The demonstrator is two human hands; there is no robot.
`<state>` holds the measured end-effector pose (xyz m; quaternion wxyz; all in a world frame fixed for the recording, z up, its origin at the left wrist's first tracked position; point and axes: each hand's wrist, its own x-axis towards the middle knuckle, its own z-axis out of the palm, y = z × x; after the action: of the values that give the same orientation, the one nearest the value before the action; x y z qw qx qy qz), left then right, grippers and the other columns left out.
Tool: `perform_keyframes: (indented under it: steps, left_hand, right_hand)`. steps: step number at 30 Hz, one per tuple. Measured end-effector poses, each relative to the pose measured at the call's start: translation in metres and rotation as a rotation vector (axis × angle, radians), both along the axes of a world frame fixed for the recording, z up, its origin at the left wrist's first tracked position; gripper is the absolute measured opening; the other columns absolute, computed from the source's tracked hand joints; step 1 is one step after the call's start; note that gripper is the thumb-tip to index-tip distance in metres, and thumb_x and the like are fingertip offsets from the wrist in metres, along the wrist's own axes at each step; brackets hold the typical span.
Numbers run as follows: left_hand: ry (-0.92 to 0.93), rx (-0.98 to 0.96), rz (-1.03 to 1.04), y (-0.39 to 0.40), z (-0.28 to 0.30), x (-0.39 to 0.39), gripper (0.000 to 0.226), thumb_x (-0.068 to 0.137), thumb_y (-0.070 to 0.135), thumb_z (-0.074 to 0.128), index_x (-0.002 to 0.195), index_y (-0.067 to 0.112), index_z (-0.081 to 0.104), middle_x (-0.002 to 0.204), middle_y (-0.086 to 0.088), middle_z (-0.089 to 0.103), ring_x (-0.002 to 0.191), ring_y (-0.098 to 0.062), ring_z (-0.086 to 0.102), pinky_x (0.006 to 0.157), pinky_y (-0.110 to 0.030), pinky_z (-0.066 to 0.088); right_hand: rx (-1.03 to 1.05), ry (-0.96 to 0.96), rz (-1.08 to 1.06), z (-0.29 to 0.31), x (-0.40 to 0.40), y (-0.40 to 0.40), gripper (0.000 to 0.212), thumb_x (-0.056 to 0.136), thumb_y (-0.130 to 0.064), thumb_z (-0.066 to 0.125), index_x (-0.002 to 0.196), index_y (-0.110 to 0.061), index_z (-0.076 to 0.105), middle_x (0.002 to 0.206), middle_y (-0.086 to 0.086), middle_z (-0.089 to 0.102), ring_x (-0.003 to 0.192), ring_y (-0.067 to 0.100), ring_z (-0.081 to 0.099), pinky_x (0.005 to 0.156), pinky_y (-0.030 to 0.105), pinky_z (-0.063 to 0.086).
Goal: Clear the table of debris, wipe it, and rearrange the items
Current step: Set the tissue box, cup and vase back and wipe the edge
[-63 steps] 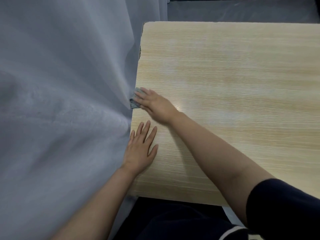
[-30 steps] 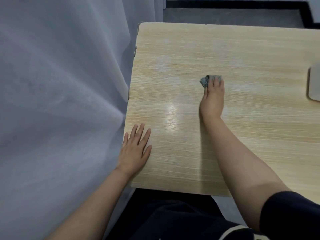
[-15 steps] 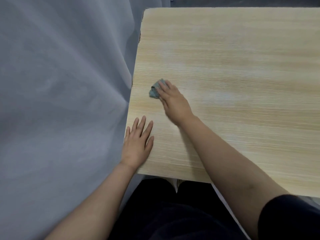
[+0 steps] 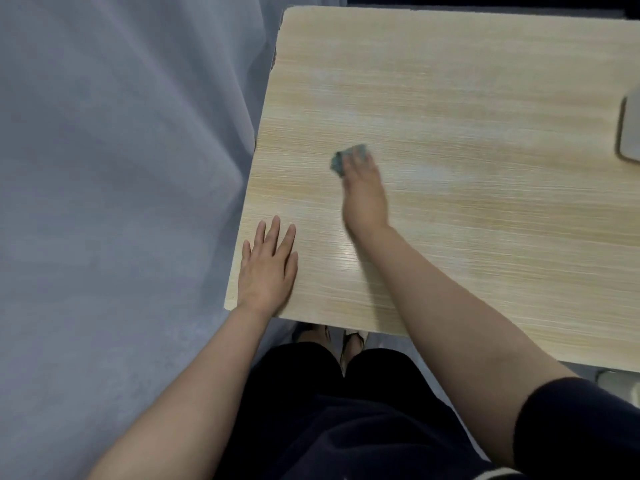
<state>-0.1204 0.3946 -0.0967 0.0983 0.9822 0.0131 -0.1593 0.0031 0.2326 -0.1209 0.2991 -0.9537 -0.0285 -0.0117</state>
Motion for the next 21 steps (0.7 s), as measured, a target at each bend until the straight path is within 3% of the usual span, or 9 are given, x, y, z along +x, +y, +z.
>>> perform_keyframes:
  steps: [3,6,8,10,13,16,18,21]
  left_hand:
    - [-0.016,0.011,-0.017,0.000,-0.003,-0.010,0.050,0.100,0.035,0.029,0.149,0.025,0.021,0.158,-0.002,0.010,0.146,-0.024,0.005,0.115,-0.046,0.010]
    - [-0.037,0.000,-0.080,0.008,-0.006,-0.019,0.053,0.095,0.038,0.027,0.142,0.018,0.039,0.151,-0.011,0.032,0.139,-0.033,0.029,0.106,-0.053,0.029]
    - [-0.055,-0.005,-0.115,0.015,-0.010,-0.021,0.054,0.092,0.039,0.029,0.139,0.016,0.044,0.147,-0.013,0.037,0.135,-0.035,0.035,0.102,-0.054,0.034]
    - [-0.068,-0.032,-0.135,0.019,-0.011,-0.024,0.054,0.093,0.039,0.029,0.140,0.017,0.042,0.148,-0.012,0.036,0.137,-0.034,0.032,0.104,-0.052,0.031]
    - [-0.075,-0.058,-0.149,0.020,-0.012,-0.027,0.054,0.094,0.040,0.027,0.142,0.018,0.039,0.150,-0.011,0.032,0.139,-0.031,0.027,0.108,-0.047,0.024]
    - [-0.068,-0.076,-0.173,0.025,-0.012,-0.031,0.055,0.095,0.041,0.025,0.143,0.018,0.038,0.152,-0.010,0.030,0.140,-0.029,0.024,0.109,-0.047,0.022]
    - [-0.071,-0.081,-0.191,0.028,-0.012,-0.033,0.055,0.095,0.041,0.025,0.143,0.018,0.037,0.152,-0.010,0.029,0.141,-0.029,0.023,0.109,-0.046,0.021]
    - [-0.091,-0.085,-0.192,0.029,-0.013,-0.035,0.054,0.094,0.038,0.029,0.141,0.016,0.041,0.150,-0.012,0.033,0.139,-0.031,0.028,0.107,-0.047,0.021]
  right_hand:
    - [-0.014,0.038,0.374,0.000,-0.011,0.056,0.052,0.093,0.004,0.038,0.143,-0.010,0.033,0.153,0.012,0.024,0.144,0.029,0.013,0.118,0.037,0.010]
    - [-0.116,0.043,0.535,-0.002,0.001,0.059,0.050,0.097,-0.003,0.038,0.145,-0.013,0.029,0.155,0.007,0.021,0.144,0.026,0.011,0.117,0.039,0.011]
    - [-0.135,0.008,0.417,0.000,0.010,0.032,0.054,0.095,0.000,0.038,0.145,-0.018,0.031,0.154,0.006,0.024,0.143,0.026,0.017,0.116,0.036,0.010]
    - [-0.118,0.009,0.169,0.002,0.013,-0.010,0.053,0.094,0.000,0.037,0.144,-0.019,0.034,0.153,0.008,0.027,0.142,0.028,0.020,0.115,0.035,0.013]
    - [-0.134,0.044,-0.108,0.005,0.007,-0.069,0.047,0.098,-0.007,0.034,0.145,-0.010,0.031,0.154,0.011,0.022,0.143,0.029,0.014,0.117,0.034,0.010]
    - [-0.127,0.057,-0.344,0.003,-0.001,-0.075,0.045,0.100,-0.008,0.031,0.145,-0.008,0.030,0.155,0.010,0.021,0.144,0.026,0.010,0.118,0.033,0.009]
    - [-0.097,0.038,-0.381,0.000,-0.003,-0.046,0.047,0.097,-0.003,0.033,0.144,-0.007,0.030,0.154,0.012,0.023,0.144,0.026,0.012,0.118,0.032,0.009]
    - [-0.049,0.011,-0.132,-0.005,-0.010,0.025,0.046,0.097,-0.005,0.036,0.143,-0.008,0.034,0.152,0.012,0.027,0.143,0.028,0.015,0.118,0.034,0.009]
